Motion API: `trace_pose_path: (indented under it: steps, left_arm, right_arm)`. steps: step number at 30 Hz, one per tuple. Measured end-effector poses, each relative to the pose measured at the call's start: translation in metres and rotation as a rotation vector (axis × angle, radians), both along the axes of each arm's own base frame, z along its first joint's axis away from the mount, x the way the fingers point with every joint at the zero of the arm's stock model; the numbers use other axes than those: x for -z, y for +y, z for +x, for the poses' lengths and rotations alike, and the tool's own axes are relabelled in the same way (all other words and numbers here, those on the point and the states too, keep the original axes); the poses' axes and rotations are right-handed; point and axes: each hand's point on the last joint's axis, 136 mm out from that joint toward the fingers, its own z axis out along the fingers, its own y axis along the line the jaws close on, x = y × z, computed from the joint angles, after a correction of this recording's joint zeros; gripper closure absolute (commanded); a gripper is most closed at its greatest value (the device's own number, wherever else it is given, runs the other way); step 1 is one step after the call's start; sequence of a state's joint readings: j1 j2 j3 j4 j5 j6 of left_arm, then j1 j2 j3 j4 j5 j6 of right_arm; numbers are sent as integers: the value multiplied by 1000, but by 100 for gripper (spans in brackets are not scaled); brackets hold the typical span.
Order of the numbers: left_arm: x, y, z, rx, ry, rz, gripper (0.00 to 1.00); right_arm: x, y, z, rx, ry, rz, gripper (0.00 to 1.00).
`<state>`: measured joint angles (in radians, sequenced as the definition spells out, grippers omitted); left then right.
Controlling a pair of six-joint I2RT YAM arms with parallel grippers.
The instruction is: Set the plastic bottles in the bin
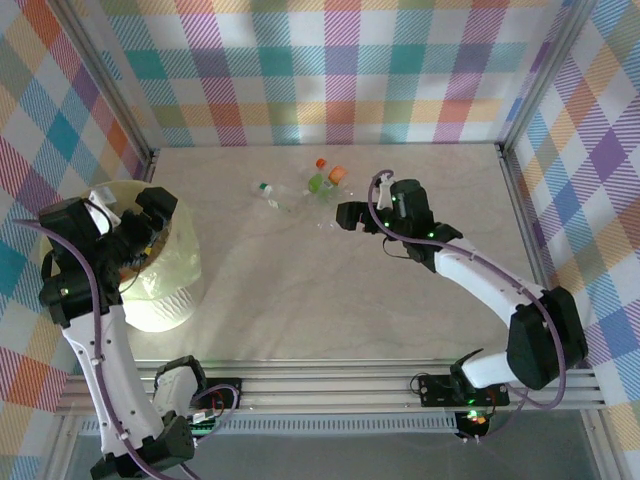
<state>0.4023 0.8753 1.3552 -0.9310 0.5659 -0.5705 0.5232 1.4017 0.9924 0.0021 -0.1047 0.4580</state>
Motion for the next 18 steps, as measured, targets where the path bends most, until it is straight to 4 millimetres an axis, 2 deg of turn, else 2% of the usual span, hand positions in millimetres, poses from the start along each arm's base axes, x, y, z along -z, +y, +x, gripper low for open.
trace_pose_path:
  steps: [5, 10, 13, 18]
  left_arm:
    - [-23, -17, -3, 53, -115, -21, 0]
    - [-38, -51, -3, 183, -178, -33, 0]
    - [-38, -72, 4, 262, -184, -31, 0]
    - [-25, -115, 27, 384, -141, -22, 0]
  right_arm:
    - [5, 3, 5, 7, 21, 7, 0]
    - [22, 3, 18, 34, 42, -28, 0]
    - [34, 7, 36, 32, 57, -74, 0]
    - [56, 20, 66, -39, 71, -174, 0]
